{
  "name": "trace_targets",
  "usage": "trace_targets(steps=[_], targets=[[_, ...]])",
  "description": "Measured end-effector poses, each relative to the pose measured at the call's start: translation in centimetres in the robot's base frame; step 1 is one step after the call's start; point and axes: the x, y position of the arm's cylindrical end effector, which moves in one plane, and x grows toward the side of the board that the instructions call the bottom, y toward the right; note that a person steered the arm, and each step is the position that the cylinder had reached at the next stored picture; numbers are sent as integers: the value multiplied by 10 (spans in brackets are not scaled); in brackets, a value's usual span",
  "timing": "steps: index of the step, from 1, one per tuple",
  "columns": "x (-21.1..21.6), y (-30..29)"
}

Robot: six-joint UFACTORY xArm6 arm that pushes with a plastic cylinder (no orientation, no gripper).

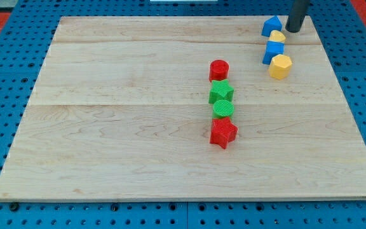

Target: Move the yellow heart a bit left

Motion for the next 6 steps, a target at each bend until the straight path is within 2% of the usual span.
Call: trace_targets(steps=[2, 3, 4, 5, 6], targets=[[-2, -43], [-2, -18], [12, 40], [42, 25], [43, -14]])
